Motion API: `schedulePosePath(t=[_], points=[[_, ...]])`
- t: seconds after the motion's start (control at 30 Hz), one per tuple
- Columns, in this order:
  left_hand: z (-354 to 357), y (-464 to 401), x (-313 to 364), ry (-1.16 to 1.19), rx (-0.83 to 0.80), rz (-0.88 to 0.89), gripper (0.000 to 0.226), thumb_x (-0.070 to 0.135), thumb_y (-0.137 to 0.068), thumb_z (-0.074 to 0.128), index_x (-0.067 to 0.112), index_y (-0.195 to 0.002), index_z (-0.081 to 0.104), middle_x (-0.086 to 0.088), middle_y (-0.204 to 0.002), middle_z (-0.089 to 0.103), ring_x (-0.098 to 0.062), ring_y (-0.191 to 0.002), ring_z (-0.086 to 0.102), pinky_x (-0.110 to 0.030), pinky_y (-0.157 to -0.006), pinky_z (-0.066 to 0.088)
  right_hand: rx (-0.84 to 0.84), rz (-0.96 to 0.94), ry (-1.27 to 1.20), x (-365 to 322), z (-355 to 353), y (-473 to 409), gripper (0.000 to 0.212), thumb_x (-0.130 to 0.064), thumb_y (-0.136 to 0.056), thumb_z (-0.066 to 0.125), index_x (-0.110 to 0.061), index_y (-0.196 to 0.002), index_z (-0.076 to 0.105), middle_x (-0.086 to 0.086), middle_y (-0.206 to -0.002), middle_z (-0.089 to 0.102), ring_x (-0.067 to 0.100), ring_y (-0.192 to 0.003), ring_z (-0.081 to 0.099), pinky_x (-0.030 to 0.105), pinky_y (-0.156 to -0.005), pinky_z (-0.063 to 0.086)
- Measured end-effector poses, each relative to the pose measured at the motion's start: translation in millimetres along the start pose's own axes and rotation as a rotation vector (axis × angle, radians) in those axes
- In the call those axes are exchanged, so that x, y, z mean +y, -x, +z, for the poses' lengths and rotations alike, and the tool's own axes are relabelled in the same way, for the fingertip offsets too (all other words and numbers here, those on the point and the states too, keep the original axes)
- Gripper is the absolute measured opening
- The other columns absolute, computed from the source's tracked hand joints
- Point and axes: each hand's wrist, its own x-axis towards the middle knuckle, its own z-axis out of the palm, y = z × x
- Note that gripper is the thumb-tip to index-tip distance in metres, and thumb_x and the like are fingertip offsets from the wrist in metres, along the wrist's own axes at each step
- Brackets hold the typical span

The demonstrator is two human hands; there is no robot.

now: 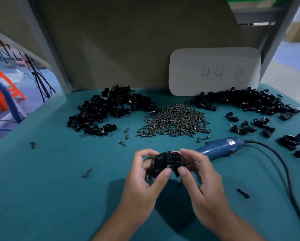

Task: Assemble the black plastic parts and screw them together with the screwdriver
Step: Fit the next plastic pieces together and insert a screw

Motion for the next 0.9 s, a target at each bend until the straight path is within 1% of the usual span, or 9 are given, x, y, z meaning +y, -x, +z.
schedulePosePath(t=[0.1, 0.17, 0.23, 0.33, 0.43, 0.53, 0.63, 0.8, 0.9], points=[[-1.2, 0.8, -0.9, -0.028, 0.014, 0.019, 0.038, 0.047, -0.085, 0.073, 0.038, -0.114, 0.05, -0.005, -0.099, 0.074, -0.04, -0.09, 0.062, -0.056, -0.084, 0.05, -0.005, -0.005, -0.011, -0.2, 0.4, -0.5, 0.032, -0.04, -0.099, 0.055, -0.049, -0.13, 0.052, -0.018, -0.121, 0.067, 0.011, -0.112, 0.067, 0.02, -0.091, 0.051], [-1.3, 1.3, -2.0, -0.041, 0.017, 0.028, 0.036, 0.047, -0.085, 0.073, 0.039, -0.112, 0.051, -0.003, -0.096, 0.073, -0.037, -0.087, 0.061, -0.049, -0.08, 0.05, -0.002, -0.009, -0.01, 0.1, 0.8, -0.6, 0.033, -0.039, -0.099, 0.055, -0.049, -0.13, 0.051, -0.019, -0.121, 0.067, 0.01, -0.112, 0.067, 0.02, -0.091, 0.051], [-1.0, 1.4, -2.8, -0.042, 0.027, 0.029, 0.033, 0.047, -0.084, 0.071, 0.04, -0.109, 0.051, 0.001, -0.092, 0.07, -0.027, -0.08, 0.06, -0.037, -0.074, 0.049, -0.004, -0.013, -0.011, 0.1, 1.3, -0.8, 0.034, -0.04, -0.099, 0.055, -0.049, -0.131, 0.051, -0.019, -0.121, 0.067, 0.01, -0.112, 0.067, 0.021, -0.091, 0.051], [-1.0, 1.6, -4.9, -0.02, 0.037, 0.011, 0.027, 0.047, -0.084, 0.067, 0.04, -0.104, 0.051, 0.007, -0.086, 0.06, -0.012, -0.075, 0.052, -0.028, -0.069, 0.045, -0.036, -0.02, -0.011, 0.3, 1.8, -0.2, 0.032, -0.045, -0.101, 0.054, -0.051, -0.132, 0.049, -0.019, -0.123, 0.066, 0.01, -0.113, 0.066, 0.023, -0.092, 0.052], [-2.1, 1.5, -3.9, -0.058, 0.002, 0.025, 0.022, 0.046, -0.087, 0.06, 0.042, -0.107, 0.052, 0.011, -0.092, 0.062, -0.007, -0.079, 0.056, -0.02, -0.073, 0.046, -0.067, -0.031, 0.008, 0.1, 1.5, 0.1, 0.03, -0.051, -0.101, 0.052, -0.054, -0.131, 0.048, -0.023, -0.122, 0.065, 0.008, -0.112, 0.066, 0.023, -0.09, 0.052], [-2.5, 0.3, 0.0, -0.105, -0.031, 0.066, 0.023, 0.043, -0.092, 0.058, 0.037, -0.114, 0.058, 0.006, -0.105, 0.067, -0.015, -0.097, 0.065, -0.028, -0.087, 0.053, -0.071, -0.032, -0.001, -0.3, 2.2, 0.0, 0.03, -0.052, -0.101, 0.053, -0.053, -0.131, 0.048, -0.023, -0.122, 0.065, 0.008, -0.113, 0.066, 0.022, -0.09, 0.051], [-2.6, -1.5, 0.4, -0.109, -0.009, 0.067, 0.023, 0.043, -0.091, 0.06, 0.034, -0.111, 0.063, 0.004, -0.105, 0.068, -0.02, -0.099, 0.066, -0.038, -0.089, 0.055, -0.047, -0.008, -0.074, -1.1, 2.8, -1.1, 0.033, -0.051, -0.099, 0.058, -0.049, -0.13, 0.051, -0.019, -0.123, 0.067, 0.012, -0.116, 0.065, 0.025, -0.093, 0.052], [-1.8, -3.3, 0.3, -0.188, 0.013, 0.101, 0.029, 0.045, -0.095, 0.059, 0.037, -0.123, 0.065, 0.008, -0.123, 0.063, -0.021, -0.123, 0.06, -0.027, -0.1, 0.048, 0.001, 0.028, -0.134, -1.6, 0.1, -4.2, 0.031, -0.044, -0.095, 0.062, -0.044, -0.126, 0.057, -0.016, -0.118, 0.069, 0.017, -0.111, 0.067, 0.029, -0.091, 0.054], [-0.4, -2.3, -0.1, -0.144, -0.005, 0.071, 0.034, 0.044, -0.096, 0.059, 0.039, -0.13, 0.062, 0.005, -0.127, 0.065, -0.025, -0.118, 0.063, -0.04, -0.099, 0.052, 0.001, -0.002, -0.108, -1.4, -0.1, -5.4, 0.029, -0.037, -0.097, 0.062, -0.034, -0.126, 0.062, -0.01, -0.118, 0.069, 0.02, -0.109, 0.068, 0.034, -0.091, 0.054]])
